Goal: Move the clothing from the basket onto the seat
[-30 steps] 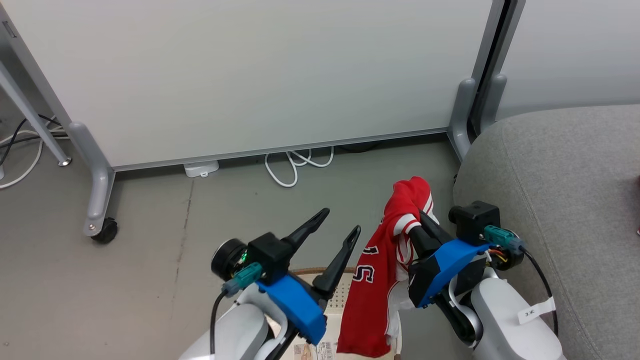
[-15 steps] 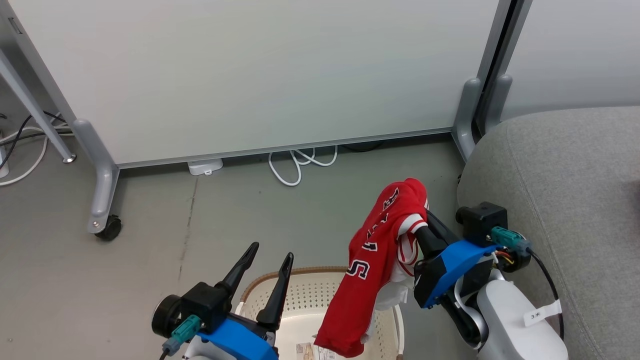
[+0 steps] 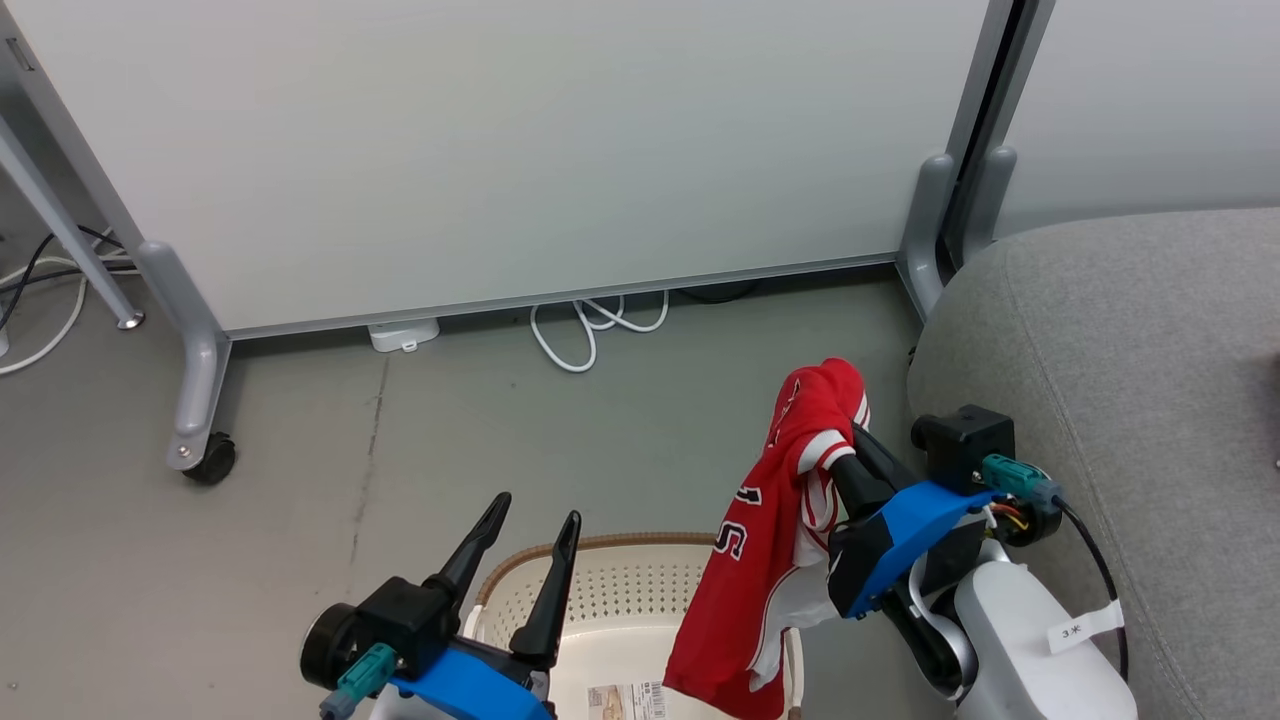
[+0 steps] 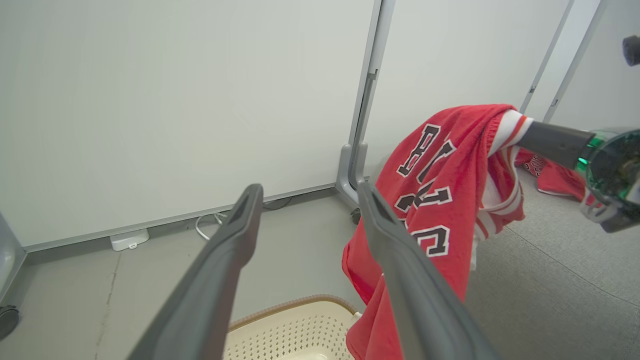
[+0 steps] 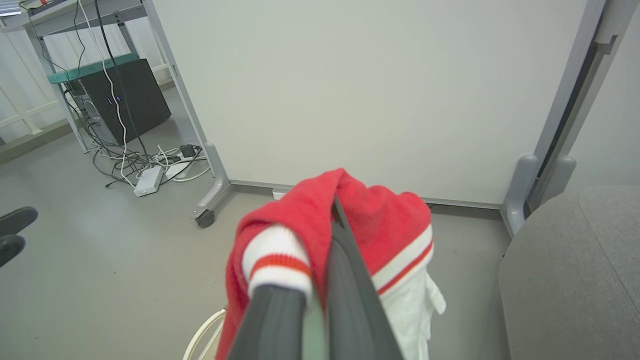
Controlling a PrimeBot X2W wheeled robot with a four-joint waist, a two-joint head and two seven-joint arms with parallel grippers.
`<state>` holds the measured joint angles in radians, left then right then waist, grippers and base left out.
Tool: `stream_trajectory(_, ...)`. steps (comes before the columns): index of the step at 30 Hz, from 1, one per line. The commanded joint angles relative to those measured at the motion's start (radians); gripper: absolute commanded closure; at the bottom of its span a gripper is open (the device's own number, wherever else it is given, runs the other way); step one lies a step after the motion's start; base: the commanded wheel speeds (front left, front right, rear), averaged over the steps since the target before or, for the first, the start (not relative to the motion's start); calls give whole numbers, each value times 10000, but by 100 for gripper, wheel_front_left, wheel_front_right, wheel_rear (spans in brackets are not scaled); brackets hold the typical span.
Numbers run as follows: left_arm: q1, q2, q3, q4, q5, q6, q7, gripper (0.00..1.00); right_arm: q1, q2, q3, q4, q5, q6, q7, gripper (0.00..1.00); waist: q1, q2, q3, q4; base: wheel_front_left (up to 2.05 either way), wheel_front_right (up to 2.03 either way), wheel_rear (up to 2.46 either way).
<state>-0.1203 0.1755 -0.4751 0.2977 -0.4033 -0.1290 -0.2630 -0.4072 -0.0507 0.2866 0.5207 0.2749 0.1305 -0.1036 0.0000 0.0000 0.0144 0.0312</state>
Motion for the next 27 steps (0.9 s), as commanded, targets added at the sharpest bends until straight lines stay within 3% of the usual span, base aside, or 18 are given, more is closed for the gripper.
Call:
stream_trajectory(1,78,-21,47,-30,42,-17,-26,0,35,5,-14,-82,-50,5,10,100,0,0,12,-38,0,0,0)
stream_trajectory(9,20,19,96,-68,106,-17,-28,0,-100,4,-39,-168,-29,5,-16,100,0,0,168,-685,0,0,0)
stream_trajectory(27,-337,83,125,-151,212,-16,-26,0,-167,5,-177,-252,78,5,-132,100,0,0,572,-3716,0,0,0)
